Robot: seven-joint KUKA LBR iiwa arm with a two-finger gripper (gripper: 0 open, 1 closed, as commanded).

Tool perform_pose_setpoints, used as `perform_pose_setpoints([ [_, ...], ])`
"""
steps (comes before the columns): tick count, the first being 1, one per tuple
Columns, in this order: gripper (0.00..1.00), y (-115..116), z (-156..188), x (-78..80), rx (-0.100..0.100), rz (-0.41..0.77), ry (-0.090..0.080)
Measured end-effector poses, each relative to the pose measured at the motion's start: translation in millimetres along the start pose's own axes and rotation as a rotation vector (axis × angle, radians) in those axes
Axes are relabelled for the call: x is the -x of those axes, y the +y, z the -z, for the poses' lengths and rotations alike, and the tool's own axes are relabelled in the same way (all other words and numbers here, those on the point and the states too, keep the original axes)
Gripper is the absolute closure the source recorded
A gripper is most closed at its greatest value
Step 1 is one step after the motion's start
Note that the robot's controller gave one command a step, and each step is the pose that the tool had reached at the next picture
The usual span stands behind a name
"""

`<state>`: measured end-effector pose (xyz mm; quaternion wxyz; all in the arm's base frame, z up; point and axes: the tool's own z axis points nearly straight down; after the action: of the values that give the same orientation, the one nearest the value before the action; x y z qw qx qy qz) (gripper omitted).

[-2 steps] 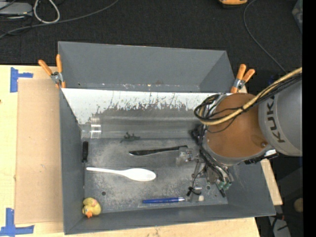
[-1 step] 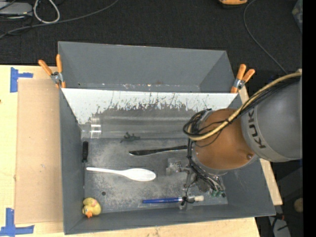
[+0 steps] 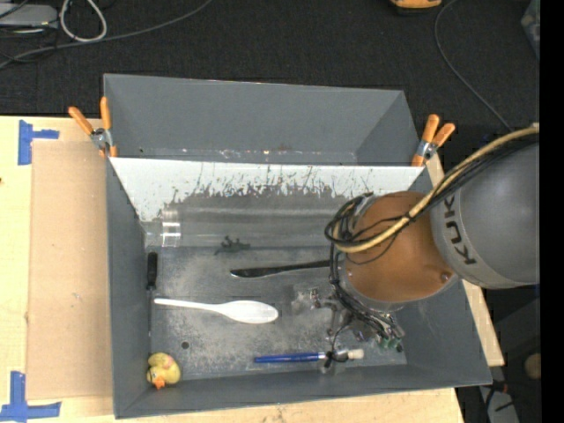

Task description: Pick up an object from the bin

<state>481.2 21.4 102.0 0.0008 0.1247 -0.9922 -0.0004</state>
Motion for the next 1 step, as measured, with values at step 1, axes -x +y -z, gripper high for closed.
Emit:
perform_pose_setpoints([
  [1,0.00,-3.5,-14.5,0.1,0.001,-0.035,0.001],
])
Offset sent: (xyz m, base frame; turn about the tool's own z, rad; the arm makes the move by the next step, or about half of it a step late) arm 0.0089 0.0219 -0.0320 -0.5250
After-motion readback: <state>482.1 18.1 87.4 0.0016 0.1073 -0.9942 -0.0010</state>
